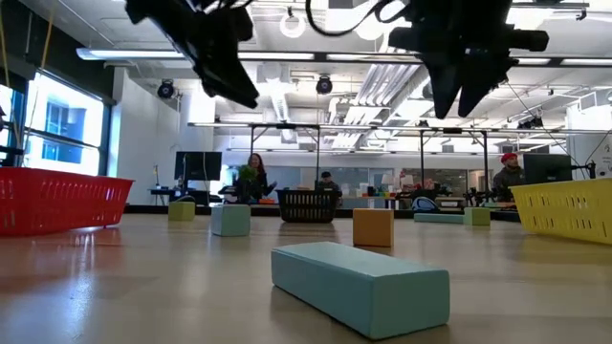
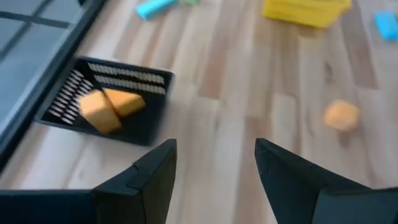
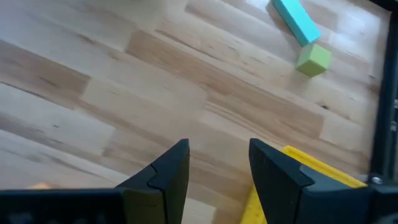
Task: Sort & place blocks by color
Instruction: Put the green block into the yellow bin
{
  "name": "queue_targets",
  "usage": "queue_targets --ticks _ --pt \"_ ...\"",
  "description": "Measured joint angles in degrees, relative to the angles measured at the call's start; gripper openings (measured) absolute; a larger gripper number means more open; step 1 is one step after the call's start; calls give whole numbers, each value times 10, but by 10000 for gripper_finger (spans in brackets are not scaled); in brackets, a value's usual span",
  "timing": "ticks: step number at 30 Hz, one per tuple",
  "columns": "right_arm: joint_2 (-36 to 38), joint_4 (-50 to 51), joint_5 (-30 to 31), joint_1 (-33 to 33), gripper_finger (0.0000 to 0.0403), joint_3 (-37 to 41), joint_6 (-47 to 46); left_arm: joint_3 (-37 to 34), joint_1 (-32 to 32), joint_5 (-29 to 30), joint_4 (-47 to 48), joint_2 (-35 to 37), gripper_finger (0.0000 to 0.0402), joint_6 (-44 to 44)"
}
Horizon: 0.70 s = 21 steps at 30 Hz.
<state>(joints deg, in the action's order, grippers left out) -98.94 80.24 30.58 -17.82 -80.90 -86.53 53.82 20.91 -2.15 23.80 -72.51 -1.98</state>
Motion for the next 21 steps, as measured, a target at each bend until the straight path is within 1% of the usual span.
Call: queue_targets --ticks 4,12,16,21 --pt "0 9 -23 33 151 0 61 -1 -37 0 40 15 202 9" --pt "0 18 -82 125 151 0 200 -14 -127 0 63 24 202 33" --pt "0 38 -84 162 151 0 245 -14 -167 1 93 24 202 39" --pt "0 59 -69 196 151 15 266 -14 -212 30 106 24 202 64"
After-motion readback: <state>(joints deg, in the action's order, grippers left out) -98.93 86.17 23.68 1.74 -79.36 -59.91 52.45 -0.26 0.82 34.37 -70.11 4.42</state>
